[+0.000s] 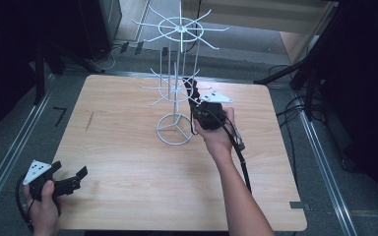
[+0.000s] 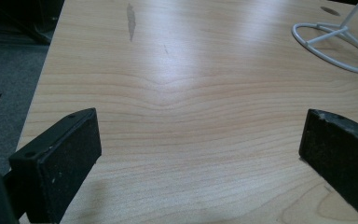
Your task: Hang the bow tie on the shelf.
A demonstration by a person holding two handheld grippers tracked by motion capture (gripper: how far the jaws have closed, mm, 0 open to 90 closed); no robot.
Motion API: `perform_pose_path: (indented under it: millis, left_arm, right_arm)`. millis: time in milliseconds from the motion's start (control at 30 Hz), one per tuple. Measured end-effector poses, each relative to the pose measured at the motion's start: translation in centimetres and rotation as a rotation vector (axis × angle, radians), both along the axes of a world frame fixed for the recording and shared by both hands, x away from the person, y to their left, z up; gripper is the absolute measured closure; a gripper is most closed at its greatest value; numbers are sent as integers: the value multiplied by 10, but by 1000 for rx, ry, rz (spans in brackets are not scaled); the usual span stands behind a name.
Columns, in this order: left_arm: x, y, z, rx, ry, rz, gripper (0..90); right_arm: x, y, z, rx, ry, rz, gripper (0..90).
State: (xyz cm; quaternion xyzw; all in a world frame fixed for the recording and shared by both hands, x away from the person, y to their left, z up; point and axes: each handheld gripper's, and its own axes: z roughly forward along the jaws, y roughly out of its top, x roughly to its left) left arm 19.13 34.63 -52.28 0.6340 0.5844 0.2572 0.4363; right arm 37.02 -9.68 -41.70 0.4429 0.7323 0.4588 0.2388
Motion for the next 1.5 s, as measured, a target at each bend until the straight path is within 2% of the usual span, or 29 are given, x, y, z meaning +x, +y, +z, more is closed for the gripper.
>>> perform_pose_path:
  millis: [167,300,400,533,633,733,1100,1500]
  left_arm:
    - [0,0,0,0,0,0,0]
    - [0,0,0,0,0,0,0]
    - [0,0,0,1,-1,0,0]
    - [0,0,0,1,0,0,0]
    - [0,0,0,0,0,0,0]
    - [0,0,0,1,1,-1,0]
    - [0,0,0,1,0,0,0]
    - [0,-1,0,4,-2,3,0]
  right_arm:
    - [0,-3,-2,14,4,-1,666]
    - [-2,-3,-4,-2,1,-4,496]
    - [-2,-5,-5,1,20,-1,377]
    - [-4,-9,-6,6,36,-12,257]
    - [-5,-12,-6,-8,46,-30,173]
    - [-7,-16,-7,-10,47,-30,134]
    - [-19,-36,-9,-11,43,-39,107]
    - [-30,-77,-20,0,49,-103,107]
